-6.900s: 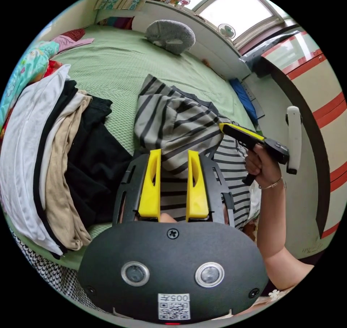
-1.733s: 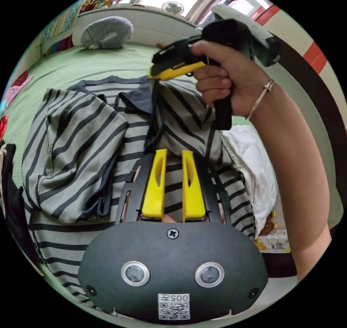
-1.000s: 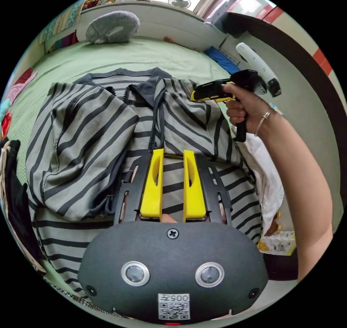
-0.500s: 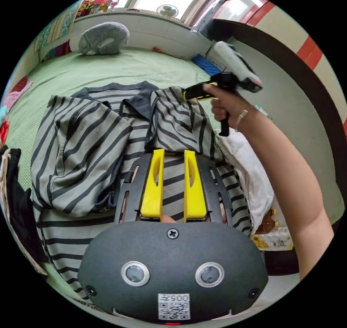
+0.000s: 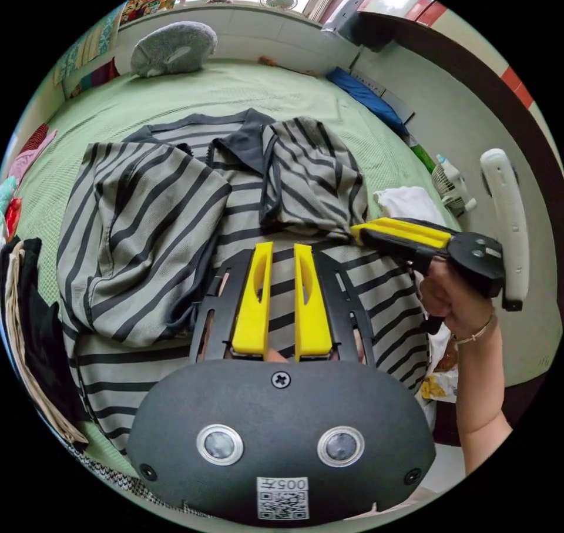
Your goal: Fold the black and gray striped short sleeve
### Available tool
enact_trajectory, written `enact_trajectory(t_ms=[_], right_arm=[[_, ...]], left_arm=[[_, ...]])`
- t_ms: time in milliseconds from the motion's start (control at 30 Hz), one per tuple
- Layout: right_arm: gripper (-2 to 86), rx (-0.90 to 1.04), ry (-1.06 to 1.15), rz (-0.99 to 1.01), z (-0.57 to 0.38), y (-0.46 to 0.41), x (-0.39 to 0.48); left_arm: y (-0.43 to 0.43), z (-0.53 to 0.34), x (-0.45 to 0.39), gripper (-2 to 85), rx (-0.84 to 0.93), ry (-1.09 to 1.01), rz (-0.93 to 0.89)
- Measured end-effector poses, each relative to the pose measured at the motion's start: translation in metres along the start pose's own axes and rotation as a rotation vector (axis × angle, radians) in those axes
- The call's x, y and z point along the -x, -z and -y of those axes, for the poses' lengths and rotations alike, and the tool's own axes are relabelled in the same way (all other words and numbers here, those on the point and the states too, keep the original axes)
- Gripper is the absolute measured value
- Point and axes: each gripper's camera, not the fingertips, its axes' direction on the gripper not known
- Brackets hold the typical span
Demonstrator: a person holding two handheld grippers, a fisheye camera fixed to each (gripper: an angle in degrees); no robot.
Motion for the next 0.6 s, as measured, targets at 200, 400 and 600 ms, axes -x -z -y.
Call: enact_trajectory(t_ms=[200,400,600], right_arm=[[-1.6,0.037,-0.051,0.047,-0.021,-0.003,-0.024],[-1.5,-0.066,-0.148,0.131,-0.052,0.043,-0.027],[-1.3,-0.06,-0.064,0.179,-0.132,0.081,0.041]], left_arm=[[0.017,-0.005,0.002,6.0,-0.056,0.003,-0.02],[0.055,-0.023,0.004,5.7,-0.107,-0.025,-0.012],[0.109,-0.082,0.026,1.1,-0.142,-0.002,0.013]])
